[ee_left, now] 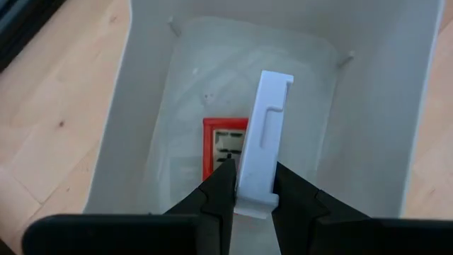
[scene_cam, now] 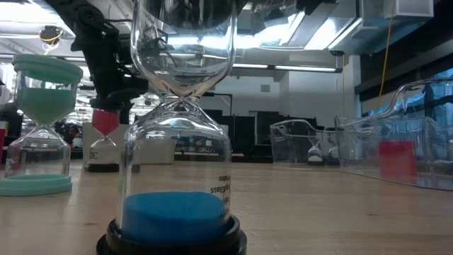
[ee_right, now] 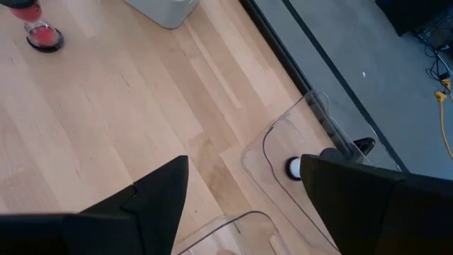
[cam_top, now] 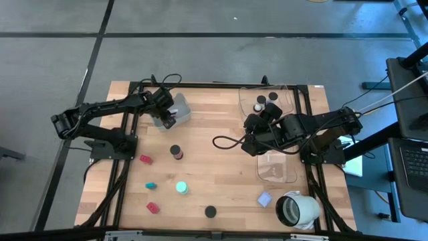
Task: Pick & Place Office items
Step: Put the white digital clock into the gray bin, then put the white charger adapter into the bottom transparent bin
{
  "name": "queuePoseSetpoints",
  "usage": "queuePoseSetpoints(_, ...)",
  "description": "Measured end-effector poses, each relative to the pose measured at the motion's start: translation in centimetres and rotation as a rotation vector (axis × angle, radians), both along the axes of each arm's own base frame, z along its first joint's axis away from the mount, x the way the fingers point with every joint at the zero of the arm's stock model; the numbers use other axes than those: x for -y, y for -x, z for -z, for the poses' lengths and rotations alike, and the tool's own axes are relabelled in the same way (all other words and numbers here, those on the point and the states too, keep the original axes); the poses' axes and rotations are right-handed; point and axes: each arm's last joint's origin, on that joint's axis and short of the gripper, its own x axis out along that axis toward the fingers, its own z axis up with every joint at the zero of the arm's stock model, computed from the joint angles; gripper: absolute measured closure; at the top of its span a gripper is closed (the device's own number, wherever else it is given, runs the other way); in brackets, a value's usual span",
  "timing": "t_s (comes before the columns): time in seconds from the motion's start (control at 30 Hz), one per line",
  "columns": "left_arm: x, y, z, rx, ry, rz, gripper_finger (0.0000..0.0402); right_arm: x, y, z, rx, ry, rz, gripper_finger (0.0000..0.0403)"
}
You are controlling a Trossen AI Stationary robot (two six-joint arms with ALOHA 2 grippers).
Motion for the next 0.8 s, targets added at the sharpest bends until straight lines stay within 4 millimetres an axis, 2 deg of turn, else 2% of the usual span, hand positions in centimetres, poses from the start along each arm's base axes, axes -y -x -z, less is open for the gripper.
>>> queuePoseSetpoints(0.2,0.0,0.1,0.0,-0.007,0.006,-0.002,0.0330,0.0,0.0,0.0,0.001,0.001,0.002,0.0127)
queuePoseSetpoints(0.63,0.0,0.0,0.0,-0.008,-0.012,-0.007,0.0284,0.0,0.0,0.0,0.000,-0.002,0.001,0.0127)
queuePoseSetpoints(0.8,-0.6,-0.6,-2.1,0.002,-0.081,0.002,0.0271,-0.3,-0.1,0.2,-0.011,-0.123,-0.004,0.0127)
